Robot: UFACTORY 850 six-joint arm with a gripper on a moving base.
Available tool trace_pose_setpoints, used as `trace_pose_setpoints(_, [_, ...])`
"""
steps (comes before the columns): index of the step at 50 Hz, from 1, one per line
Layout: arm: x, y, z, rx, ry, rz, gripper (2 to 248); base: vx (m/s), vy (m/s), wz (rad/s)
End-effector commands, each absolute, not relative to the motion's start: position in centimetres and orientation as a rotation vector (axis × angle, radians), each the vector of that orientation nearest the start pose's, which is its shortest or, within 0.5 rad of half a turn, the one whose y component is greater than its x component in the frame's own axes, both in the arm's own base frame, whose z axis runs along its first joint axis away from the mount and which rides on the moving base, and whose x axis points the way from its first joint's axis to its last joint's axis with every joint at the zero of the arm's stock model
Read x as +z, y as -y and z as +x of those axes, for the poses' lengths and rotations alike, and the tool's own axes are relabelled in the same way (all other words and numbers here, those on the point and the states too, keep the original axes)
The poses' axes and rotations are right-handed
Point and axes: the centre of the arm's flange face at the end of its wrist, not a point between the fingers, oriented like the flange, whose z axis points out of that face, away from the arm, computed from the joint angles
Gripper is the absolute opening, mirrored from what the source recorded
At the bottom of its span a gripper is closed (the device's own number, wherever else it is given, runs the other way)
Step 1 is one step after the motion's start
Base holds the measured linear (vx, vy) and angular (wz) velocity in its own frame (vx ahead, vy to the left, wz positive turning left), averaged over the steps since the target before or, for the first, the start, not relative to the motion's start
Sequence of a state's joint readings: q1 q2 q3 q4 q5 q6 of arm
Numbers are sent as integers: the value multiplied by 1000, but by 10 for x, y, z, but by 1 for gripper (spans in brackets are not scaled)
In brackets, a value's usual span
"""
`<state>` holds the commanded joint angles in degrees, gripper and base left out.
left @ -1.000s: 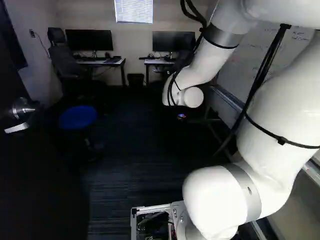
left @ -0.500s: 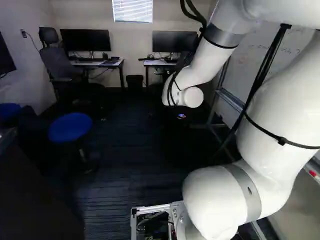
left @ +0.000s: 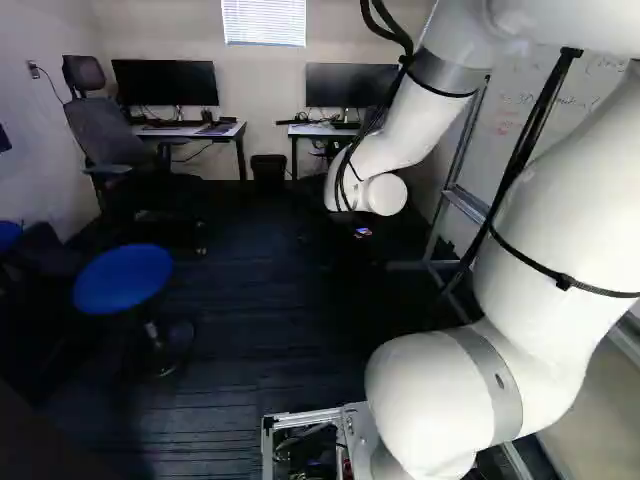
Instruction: Open the door and move inside
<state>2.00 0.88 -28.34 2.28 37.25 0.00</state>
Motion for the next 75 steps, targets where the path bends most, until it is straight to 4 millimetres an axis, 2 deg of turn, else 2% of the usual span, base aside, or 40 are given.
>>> trace_pose_setpoints(39, [419, -12, 415, -1712, -16, -2614, 247, 234, 0, -15])
trace_pose_setpoints(75, [419, -12, 412, -1715, -16, -2613, 247, 2, 0, -1])
